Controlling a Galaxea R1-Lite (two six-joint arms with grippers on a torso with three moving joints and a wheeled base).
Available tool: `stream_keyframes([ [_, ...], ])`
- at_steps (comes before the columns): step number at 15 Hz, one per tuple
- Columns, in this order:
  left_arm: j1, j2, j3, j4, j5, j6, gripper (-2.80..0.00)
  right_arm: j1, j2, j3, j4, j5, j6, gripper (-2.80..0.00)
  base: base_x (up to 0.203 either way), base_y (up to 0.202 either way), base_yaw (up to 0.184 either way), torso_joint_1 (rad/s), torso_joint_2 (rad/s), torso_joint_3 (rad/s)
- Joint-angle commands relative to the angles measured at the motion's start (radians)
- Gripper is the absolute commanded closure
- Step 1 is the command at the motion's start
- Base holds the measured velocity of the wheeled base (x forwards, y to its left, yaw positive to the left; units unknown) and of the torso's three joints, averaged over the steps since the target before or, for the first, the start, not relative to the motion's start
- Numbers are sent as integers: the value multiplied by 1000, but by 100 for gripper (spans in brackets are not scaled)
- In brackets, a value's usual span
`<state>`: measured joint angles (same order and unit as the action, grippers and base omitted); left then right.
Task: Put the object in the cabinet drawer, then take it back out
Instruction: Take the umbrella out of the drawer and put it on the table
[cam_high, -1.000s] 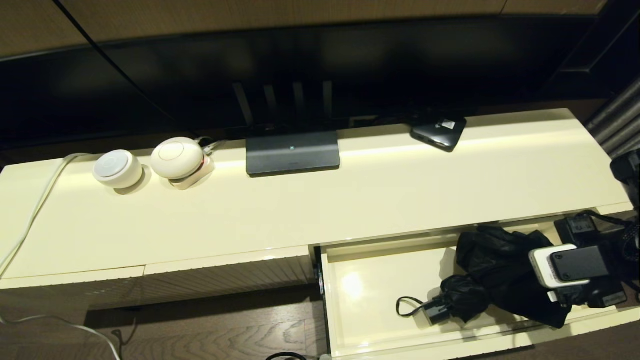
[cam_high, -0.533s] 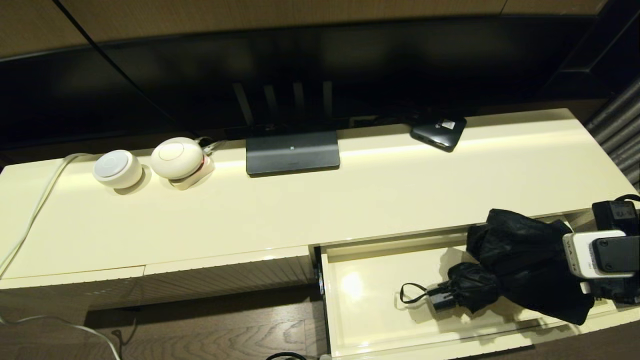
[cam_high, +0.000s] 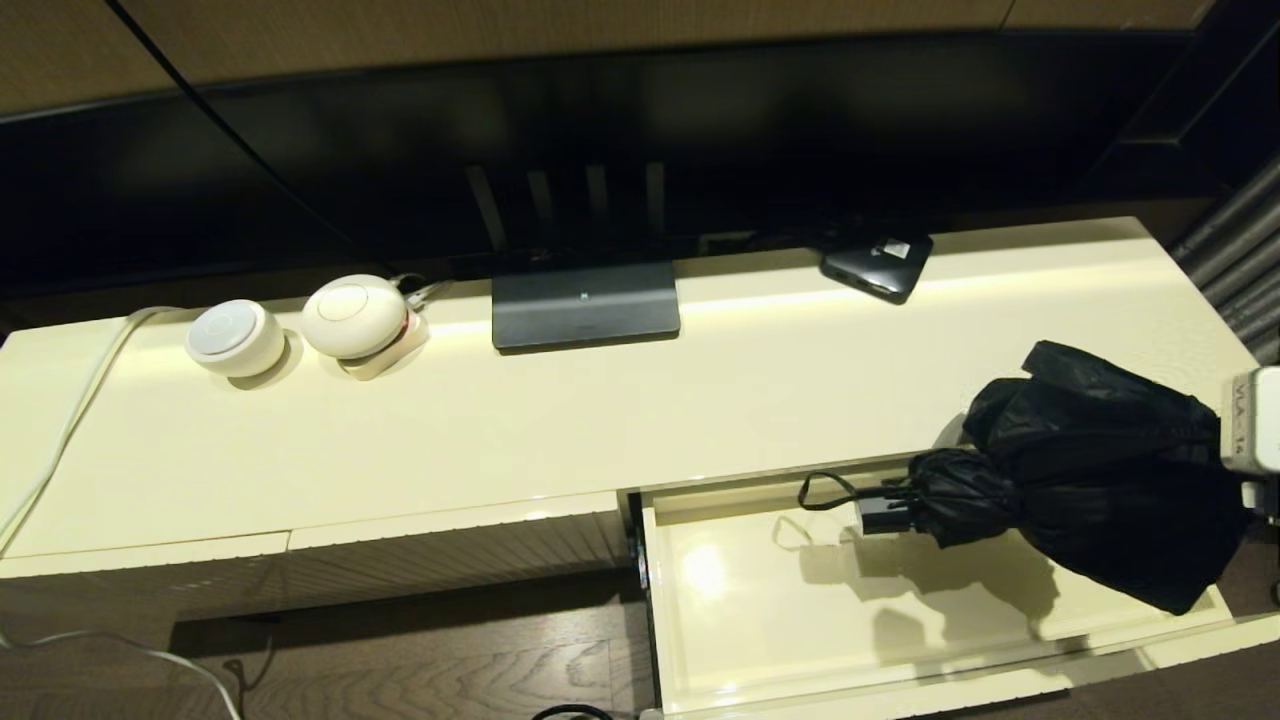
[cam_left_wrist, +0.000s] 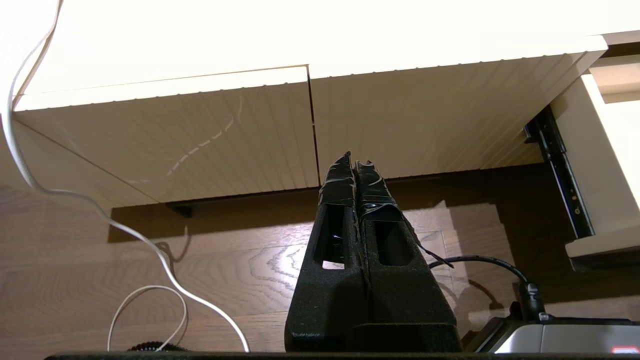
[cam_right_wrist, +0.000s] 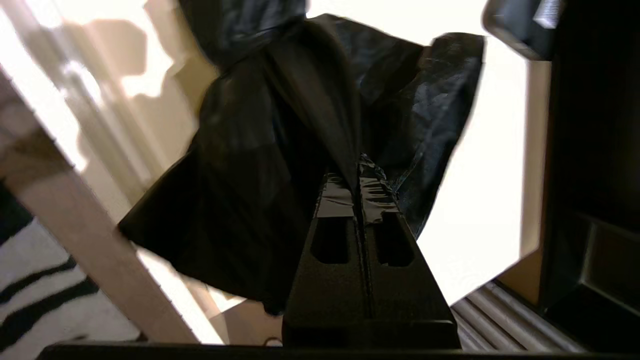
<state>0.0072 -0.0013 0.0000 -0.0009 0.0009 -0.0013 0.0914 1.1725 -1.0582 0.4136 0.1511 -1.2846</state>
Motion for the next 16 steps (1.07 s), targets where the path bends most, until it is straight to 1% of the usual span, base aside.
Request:
stream_keyframes([
  [1, 0, 1, 3, 0, 1, 0, 0, 2, -8, -20, -31, -1, 4, 0, 0, 0, 0, 0, 0, 0],
  [2, 0, 1, 3, -1, 1, 0, 0, 0, 12, -31, -87, -3, 6, 0, 0, 0, 0, 0, 0, 0],
  [5, 0, 1, 3, -1, 1, 0, 0, -15, 93, -75, -170, -8, 8, 0, 0, 0, 0, 0, 0, 0],
  [7, 0, 1, 3, 1, 1, 0, 0, -40, 151, -98, -224, -10, 8, 0, 0, 0, 0, 0, 0, 0],
  [9, 0, 1, 3, -1, 1, 0, 0, -53, 214, -109, -301, -10, 9, 0, 0, 0, 0, 0, 0, 0],
  [12, 0, 0, 3, 0, 1, 0, 0, -60, 273, -117, -394, -11, 10, 0, 0, 0, 0, 0, 0, 0],
  [14, 0, 0, 3, -1, 1, 0, 0, -65, 350, -127, -486, -19, 9, 0, 0, 0, 0, 0, 0, 0],
  [16, 0, 1, 3, -1, 1, 0, 0, -62, 381, -146, -538, -25, 8, 0, 0, 0, 0, 0, 0, 0],
])
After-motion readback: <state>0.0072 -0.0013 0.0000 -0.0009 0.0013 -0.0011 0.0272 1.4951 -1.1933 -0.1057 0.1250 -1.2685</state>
